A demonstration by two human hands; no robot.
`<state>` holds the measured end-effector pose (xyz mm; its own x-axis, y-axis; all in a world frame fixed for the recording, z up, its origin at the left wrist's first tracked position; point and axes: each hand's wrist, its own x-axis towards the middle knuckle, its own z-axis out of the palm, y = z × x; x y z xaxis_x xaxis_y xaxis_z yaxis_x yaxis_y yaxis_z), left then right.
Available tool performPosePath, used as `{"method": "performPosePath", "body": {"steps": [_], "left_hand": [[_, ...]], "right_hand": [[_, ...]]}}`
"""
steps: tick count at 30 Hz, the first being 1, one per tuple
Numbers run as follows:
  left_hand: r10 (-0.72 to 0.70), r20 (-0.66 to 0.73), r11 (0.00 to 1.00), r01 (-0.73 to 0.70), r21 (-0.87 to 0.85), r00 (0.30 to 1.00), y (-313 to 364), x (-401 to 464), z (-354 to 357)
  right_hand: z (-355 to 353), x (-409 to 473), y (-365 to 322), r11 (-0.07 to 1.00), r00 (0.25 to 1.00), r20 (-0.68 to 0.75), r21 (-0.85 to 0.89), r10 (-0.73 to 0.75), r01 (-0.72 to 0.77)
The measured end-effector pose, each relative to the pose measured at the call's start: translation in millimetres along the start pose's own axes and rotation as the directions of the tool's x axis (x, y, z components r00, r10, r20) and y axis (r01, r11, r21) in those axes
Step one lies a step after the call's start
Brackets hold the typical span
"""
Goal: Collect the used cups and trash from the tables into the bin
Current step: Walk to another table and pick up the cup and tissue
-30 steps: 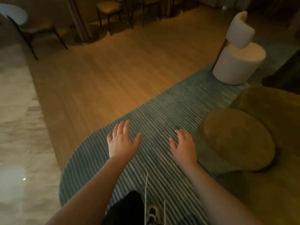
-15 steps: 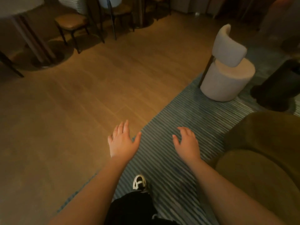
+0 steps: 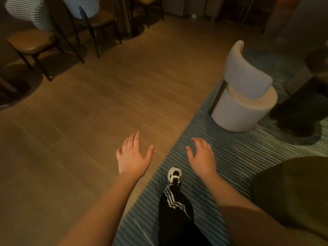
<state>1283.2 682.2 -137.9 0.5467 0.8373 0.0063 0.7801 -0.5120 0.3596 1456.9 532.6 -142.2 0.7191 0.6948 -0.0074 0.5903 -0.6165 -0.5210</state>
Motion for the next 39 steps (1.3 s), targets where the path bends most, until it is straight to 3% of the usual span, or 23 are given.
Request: {"method": "performPosePath", "body": {"steps": [9,14,17,24,29,39], "left_hand": [[-0.096,-0.040,0.995,0.096,-0.011,0.995,56,294,8],[-0.126,-0.043,0.992,0.126,-0.009,0.991,69,426,4],[-0.145,-0.053,0.989,0.144,-0.025,0.988,71,506,12],[-0.162,-0.074,0.986,0.160,-0.037,0.984,41,748,31],[-0.229,-0.071,0.973,0.226,-0.048,0.971,9,945,7],[-0.203,-0.070,0.979,0.201,-0.039,0.977,-11,1266,-16]], "right_hand": [[2,307,-7,0.997,0.994,0.088,-0.033,-0.067,0.070],[2,445,-29,0.992,0.992,0.017,0.002,-0.129,0.128],[12,533,-43,0.988,0.987,0.072,-0.049,-0.146,0.149],[69,768,-84,0.988,0.983,0.107,-0.016,-0.152,0.154],[95,953,-150,0.990,0.984,0.115,-0.027,-0.138,0.142],[141,1274,-244,0.993,0.983,0.142,-0.021,-0.115,0.119]]}}
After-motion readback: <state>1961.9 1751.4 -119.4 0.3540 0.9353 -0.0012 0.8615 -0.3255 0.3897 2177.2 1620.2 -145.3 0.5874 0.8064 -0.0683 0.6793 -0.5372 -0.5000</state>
